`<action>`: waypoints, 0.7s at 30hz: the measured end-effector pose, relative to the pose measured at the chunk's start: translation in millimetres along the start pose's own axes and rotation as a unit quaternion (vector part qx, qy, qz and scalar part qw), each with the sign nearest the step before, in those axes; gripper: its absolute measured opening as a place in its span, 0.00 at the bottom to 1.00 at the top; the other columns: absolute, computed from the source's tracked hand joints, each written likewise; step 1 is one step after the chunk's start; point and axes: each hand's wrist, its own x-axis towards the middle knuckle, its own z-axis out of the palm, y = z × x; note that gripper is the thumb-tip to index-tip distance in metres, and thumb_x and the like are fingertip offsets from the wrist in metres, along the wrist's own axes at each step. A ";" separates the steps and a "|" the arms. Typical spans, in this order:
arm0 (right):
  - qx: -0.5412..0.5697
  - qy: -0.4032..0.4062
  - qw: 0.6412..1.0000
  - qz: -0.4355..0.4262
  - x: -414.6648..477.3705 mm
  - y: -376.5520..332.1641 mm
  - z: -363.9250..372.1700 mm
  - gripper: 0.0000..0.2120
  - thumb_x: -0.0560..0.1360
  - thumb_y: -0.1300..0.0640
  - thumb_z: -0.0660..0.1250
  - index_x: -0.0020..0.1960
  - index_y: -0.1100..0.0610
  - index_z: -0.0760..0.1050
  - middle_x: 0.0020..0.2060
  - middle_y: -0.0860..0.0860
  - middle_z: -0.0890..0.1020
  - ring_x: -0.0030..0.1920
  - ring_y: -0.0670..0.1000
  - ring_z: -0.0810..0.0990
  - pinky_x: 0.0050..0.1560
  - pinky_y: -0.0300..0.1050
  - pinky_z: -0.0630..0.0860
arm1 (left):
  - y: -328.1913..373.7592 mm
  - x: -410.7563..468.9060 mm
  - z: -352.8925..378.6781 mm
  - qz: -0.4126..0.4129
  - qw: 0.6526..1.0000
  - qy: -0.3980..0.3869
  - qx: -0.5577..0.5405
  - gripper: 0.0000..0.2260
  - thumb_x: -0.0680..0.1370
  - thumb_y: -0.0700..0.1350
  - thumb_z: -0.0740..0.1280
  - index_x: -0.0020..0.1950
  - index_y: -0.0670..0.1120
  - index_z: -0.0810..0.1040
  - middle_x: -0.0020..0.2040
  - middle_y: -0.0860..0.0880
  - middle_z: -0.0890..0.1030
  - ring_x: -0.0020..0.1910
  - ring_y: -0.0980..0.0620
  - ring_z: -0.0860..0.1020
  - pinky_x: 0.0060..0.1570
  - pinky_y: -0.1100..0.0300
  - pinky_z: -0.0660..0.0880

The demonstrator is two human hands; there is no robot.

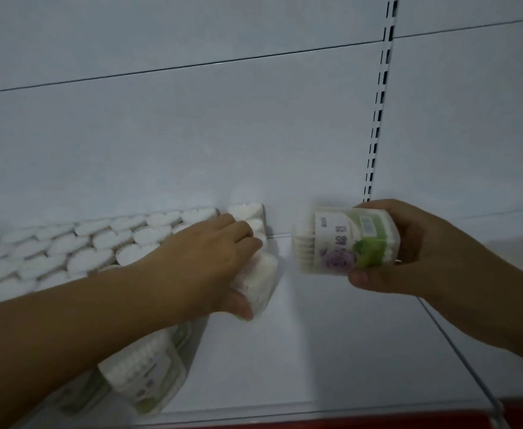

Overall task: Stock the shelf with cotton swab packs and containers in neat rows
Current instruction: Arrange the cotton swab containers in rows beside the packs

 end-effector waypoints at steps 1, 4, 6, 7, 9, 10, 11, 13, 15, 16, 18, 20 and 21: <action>-0.009 0.025 1.000 -0.002 -2.5 1.6 6.9 0.31 0.49 0.53 0.78 0.52 0.52 0.76 0.45 0.50 0.85 0.46 0.50 0.84 0.42 0.42 0.81 | -2.1 -2.1 -5.4 0.011 0.999 -0.005 -0.047 0.41 0.63 0.70 0.69 0.71 0.51 0.69 0.64 0.54 0.73 0.62 0.53 0.69 0.62 0.59 0.67; -0.018 0.097 0.995 -0.023 -4.3 7.2 31.5 0.33 0.48 0.49 0.78 0.52 0.49 0.72 0.45 0.45 0.84 0.44 0.47 0.84 0.38 0.39 0.80 | -2.4 -11.7 -37.7 -0.024 0.928 -0.001 -0.371 0.44 0.57 0.79 0.64 0.70 0.64 0.64 0.61 0.64 0.75 0.61 0.62 0.73 0.61 0.62 0.73; -0.036 0.109 0.992 -0.056 -1.3 11.1 50.1 0.32 0.50 0.49 0.79 0.50 0.45 0.69 0.46 0.41 0.83 0.43 0.44 0.84 0.36 0.36 0.79 | 3.6 -10.6 -52.9 -0.006 0.883 0.048 -0.466 0.33 0.59 0.77 0.64 0.61 0.66 0.71 0.56 0.66 0.79 0.56 0.65 0.77 0.52 0.67 0.76; -0.042 0.102 0.992 -0.068 0.6 13.1 58.5 0.32 0.53 0.52 0.81 0.50 0.43 0.67 0.47 0.40 0.82 0.43 0.43 0.83 0.35 0.36 0.79 | 6.6 -9.1 -57.1 0.001 0.882 0.066 -0.466 0.27 0.62 0.73 0.66 0.58 0.65 0.73 0.53 0.65 0.80 0.52 0.64 0.79 0.50 0.67 0.76; -0.064 0.059 0.994 -0.062 1.8 13.8 66.7 0.33 0.56 0.56 0.83 0.49 0.39 0.65 0.49 0.38 0.80 0.45 0.42 0.83 0.37 0.38 0.80 | 9.0 -11.9 -61.2 -0.010 0.894 0.090 -0.439 0.21 0.64 0.66 0.68 0.55 0.63 0.73 0.50 0.63 0.82 0.46 0.62 0.81 0.48 0.63 0.77; -0.099 0.025 0.993 -0.052 1.5 11.5 64.2 0.32 0.57 0.54 0.82 0.50 0.37 0.66 0.50 0.37 0.78 0.47 0.41 0.82 0.40 0.39 0.81 | 5.4 -15.7 -59.0 -0.022 0.903 0.090 -0.419 0.21 0.63 0.65 0.69 0.54 0.63 0.74 0.49 0.62 0.82 0.46 0.62 0.81 0.48 0.63 0.78; -0.151 -0.005 0.988 -0.043 1.1 7.7 57.6 0.31 0.57 0.50 0.80 0.51 0.35 0.66 0.51 0.35 0.77 0.49 0.40 0.80 0.43 0.40 0.81 | 0.6 -21.5 -55.4 -0.035 0.916 0.081 -0.391 0.22 0.61 0.65 0.70 0.54 0.64 0.76 0.48 0.63 0.82 0.46 0.64 0.80 0.47 0.65 0.78; -0.234 -0.025 0.971 -0.032 1.6 -2.3 36.1 0.28 0.56 0.40 0.76 0.54 0.35 0.70 0.52 0.34 0.77 0.52 0.38 0.79 0.47 0.42 0.81 | -3.1 -34.0 -50.7 -0.031 0.959 0.057 -0.275 0.27 0.59 0.69 0.70 0.57 0.64 0.78 0.50 0.64 0.81 0.48 0.66 0.78 0.47 0.70 0.75; -0.237 -0.018 0.971 -0.029 4.5 -12.6 12.2 0.25 0.55 0.36 0.72 0.50 0.39 0.76 0.49 0.38 0.81 0.50 0.41 0.81 0.48 0.45 0.81 | -3.5 -40.6 -42.7 0.040 0.988 0.074 -0.127 0.32 0.61 0.67 0.71 0.61 0.54 0.80 0.52 0.58 0.81 0.49 0.58 0.79 0.48 0.60 0.77; -0.226 -0.018 0.973 -0.032 5.5 -16.4 1.7 0.23 0.55 0.36 0.71 0.49 0.40 0.78 0.48 0.41 0.83 0.48 0.44 0.82 0.48 0.45 0.81 | -1.0 -42.6 -37.8 0.079 0.991 0.072 -0.080 0.32 0.61 0.65 0.74 0.59 0.48 0.81 0.51 0.54 0.83 0.49 0.53 0.80 0.47 0.59 0.77; -0.204 -0.029 0.977 -0.046 5.2 -19.2 -14.5 0.22 0.57 0.34 0.72 0.48 0.41 0.80 0.45 0.46 0.85 0.46 0.49 0.84 0.46 0.42 0.81 | 1.9 -46.8 -27.4 0.108 0.992 0.056 -0.037 0.33 0.58 0.60 0.80 0.57 0.45 0.82 0.51 0.51 0.83 0.48 0.50 0.81 0.44 0.61 0.78; -0.199 -0.040 0.978 -0.053 0.3 -18.9 -28.2 0.27 0.54 0.29 0.73 0.47 0.43 0.81 0.44 0.50 0.85 0.43 0.52 0.84 0.43 0.42 0.81 | 0.7 -47.6 -20.3 0.126 0.992 0.027 0.000 0.34 0.54 0.59 0.81 0.56 0.46 0.82 0.52 0.51 0.82 0.47 0.51 0.81 0.39 0.64 0.76; -0.202 -0.043 0.977 -0.053 -3.5 -19.0 -33.4 0.28 0.54 0.28 0.73 0.47 0.43 0.81 0.43 0.51 0.85 0.41 0.52 0.84 0.43 0.41 0.81 | 1.3 -46.7 -18.2 0.123 0.992 0.004 0.010 0.35 0.53 0.60 0.81 0.55 0.47 0.81 0.51 0.51 0.81 0.46 0.51 0.80 0.37 0.65 0.75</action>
